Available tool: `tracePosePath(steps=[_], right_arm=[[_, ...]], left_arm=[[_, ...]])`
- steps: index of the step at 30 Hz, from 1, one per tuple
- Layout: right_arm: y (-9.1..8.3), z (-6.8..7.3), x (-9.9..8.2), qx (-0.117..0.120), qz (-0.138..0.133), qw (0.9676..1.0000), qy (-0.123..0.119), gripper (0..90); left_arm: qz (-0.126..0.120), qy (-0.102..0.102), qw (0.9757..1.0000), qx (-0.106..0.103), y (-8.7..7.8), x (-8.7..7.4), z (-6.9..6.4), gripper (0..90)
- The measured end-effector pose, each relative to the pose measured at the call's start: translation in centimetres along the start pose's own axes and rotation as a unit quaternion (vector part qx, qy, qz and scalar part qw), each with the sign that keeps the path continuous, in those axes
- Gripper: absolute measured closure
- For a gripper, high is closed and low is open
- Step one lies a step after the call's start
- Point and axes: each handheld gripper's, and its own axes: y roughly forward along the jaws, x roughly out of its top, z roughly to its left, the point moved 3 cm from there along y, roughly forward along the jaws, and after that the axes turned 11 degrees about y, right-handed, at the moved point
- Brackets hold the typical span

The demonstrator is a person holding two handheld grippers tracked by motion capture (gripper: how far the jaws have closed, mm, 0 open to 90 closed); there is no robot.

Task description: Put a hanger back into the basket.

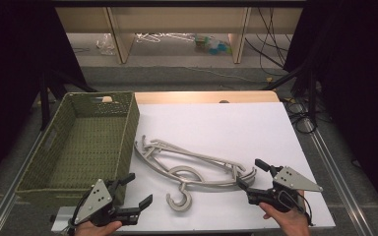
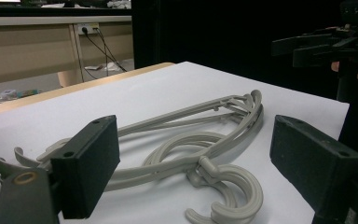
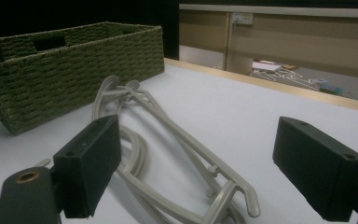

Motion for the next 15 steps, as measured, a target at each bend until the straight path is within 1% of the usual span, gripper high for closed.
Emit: tracePosePath(steps=[1, 2, 3, 4, 5, 7, 9, 10, 11, 12, 13, 14, 15], right_arm=[[0.06, -0.01, -0.03, 0.003, -0.003, 1.0000, -0.001, 16.1], [0.02, 0.11, -0.11, 0.002, 0.006, 1.0000, 0.007, 16.1], [0.06, 0.02, -0.07, 0.000, 0.005, 1.0000, 0.000, 16.1], [0.04, 0.17, -0.14, 0.009, 0.018, 0.9998, 0.008, 16.1], [0.08, 0.16, -0.12, 0.006, 0.012, 0.9999, 0.006, 16.1], [0.03, 0.24, -0.16, 0.006, 0.018, 0.9998, 0.007, 16.1], [0.19, 0.30, -0.26, 0.011, 0.022, 0.9997, 0.003, 16.0], [0.23, 0.38, -0.34, 0.014, 0.030, 0.9995, 0.002, 16.0], [0.27, 0.44, -0.40, 0.015, 0.036, 0.9992, -0.002, 16.0], [0.45, 0.59, -0.47, 0.024, 0.035, 0.9991, -0.001, 16.0], [0.49, 0.64, -0.48, 0.024, 0.041, 0.9989, -0.005, 16.0], [0.61, 0.76, -0.51, 0.030, 0.041, 0.9987, -0.003, 16.1], [0.71, 0.77, -0.50, 0.027, 0.046, 0.9985, -0.009, 16.2]], left_arm=[[0.000, 0.000, 1.0000, 0.000, 0.00, 0.00, -0.01, 15.5], [-0.001, 0.001, 1.0000, 0.000, 0.00, 0.00, -0.02, 15.5], [0.000, 0.003, 1.0000, 0.000, -0.02, 0.01, -0.04, 15.5], [-0.001, 0.000, 1.0000, 0.001, -0.01, 0.01, -0.09, 15.5], [-0.001, 0.000, 1.0000, 0.000, -0.01, 0.02, -0.09, 15.5], [0.000, 0.003, 1.0000, -0.001, -0.01, 0.01, -0.05, 15.5], [0.000, 0.003, 1.0000, -0.001, -0.02, 0.01, -0.05, 15.5], [0.000, -0.001, 1.0000, -0.001, 0.00, 0.01, -0.08, 15.5], [0.000, 0.001, 1.0000, -0.001, 0.00, 0.01, -0.07, 15.5], [0.001, 0.004, 1.0000, -0.001, 0.00, 0.00, -0.03, 15.5], [0.002, 0.007, 1.0000, -0.004, 0.03, -0.02, 0.00, 15.5], [0.003, 0.007, 1.0000, -0.004, 0.03, -0.03, -0.01, 15.5], [0.003, 0.008, 1.0000, -0.004, 0.04, -0.03, -0.01, 15.5]])
